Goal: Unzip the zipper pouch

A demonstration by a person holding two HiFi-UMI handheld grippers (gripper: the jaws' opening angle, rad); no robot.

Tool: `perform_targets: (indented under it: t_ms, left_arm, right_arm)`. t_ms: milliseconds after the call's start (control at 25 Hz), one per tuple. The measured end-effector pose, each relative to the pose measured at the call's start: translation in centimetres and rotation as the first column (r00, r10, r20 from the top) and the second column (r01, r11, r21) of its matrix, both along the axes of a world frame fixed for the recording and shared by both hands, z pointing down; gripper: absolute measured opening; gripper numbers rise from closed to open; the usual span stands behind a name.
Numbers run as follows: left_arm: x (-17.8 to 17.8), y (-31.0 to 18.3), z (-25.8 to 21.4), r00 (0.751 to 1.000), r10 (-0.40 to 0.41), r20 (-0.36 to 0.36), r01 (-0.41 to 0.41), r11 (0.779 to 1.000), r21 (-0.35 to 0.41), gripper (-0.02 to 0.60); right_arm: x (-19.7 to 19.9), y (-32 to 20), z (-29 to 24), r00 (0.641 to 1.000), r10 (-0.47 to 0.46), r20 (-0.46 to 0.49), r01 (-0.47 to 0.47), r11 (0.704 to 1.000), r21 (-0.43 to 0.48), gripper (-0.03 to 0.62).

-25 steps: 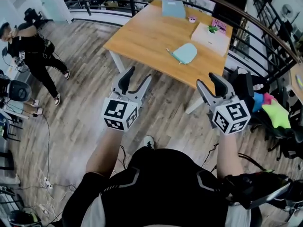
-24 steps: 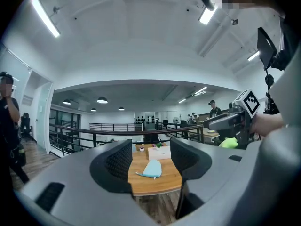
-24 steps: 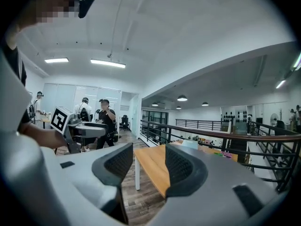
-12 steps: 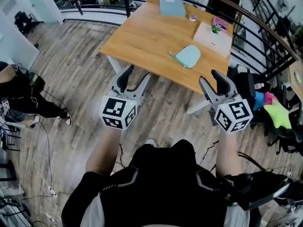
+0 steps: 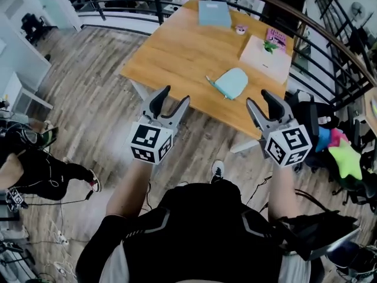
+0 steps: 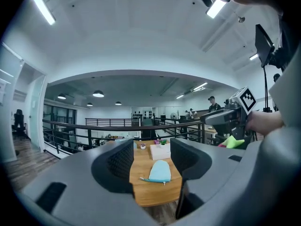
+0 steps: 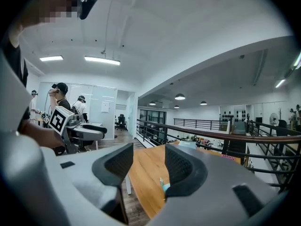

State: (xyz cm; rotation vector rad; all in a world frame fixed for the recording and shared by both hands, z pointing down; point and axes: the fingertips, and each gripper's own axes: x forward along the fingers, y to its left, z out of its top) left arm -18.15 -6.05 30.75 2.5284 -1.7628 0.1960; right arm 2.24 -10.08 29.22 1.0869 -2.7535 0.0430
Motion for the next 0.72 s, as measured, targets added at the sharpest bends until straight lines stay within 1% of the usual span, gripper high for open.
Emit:
perform_targets:
  t_ms: [240,360,440,720]
  left_arm:
    - [2.4,-4.7,-0.7,1.0,-0.01,0.018,0.009,1.0,0.013,0.256]
    - [3.3,-7.1,-0.7,1.0,-0.029,0.006,0.028,0.999,0.018,0.256]
    - [3.8,-8.5,-0.3,0.999,-0.037,-0.004,0.037,0.999,0.011,0.256]
    - [5.8,-12.4,1.0,0.999,-0.037,0.017,0.037,0.999,-0.032,0.257]
  right_arm:
    - [1.6,-4.6,-0.1,0.999,-0.041,-0.002,0.041,0.999,0.017,0.221]
    - [2.2,-6.8,0.1,0.999,-0.053,-0.008,0.053,0.998,0.019,0.221]
    - [2.6,-8.2,0.6,0.998,-0.062,-0.013,0.062,0.998,0.013,0.221]
    - [4.0,-12.2,1.3,0.995,-0.101,-0.016,0.101,0.995,0.005,0.221]
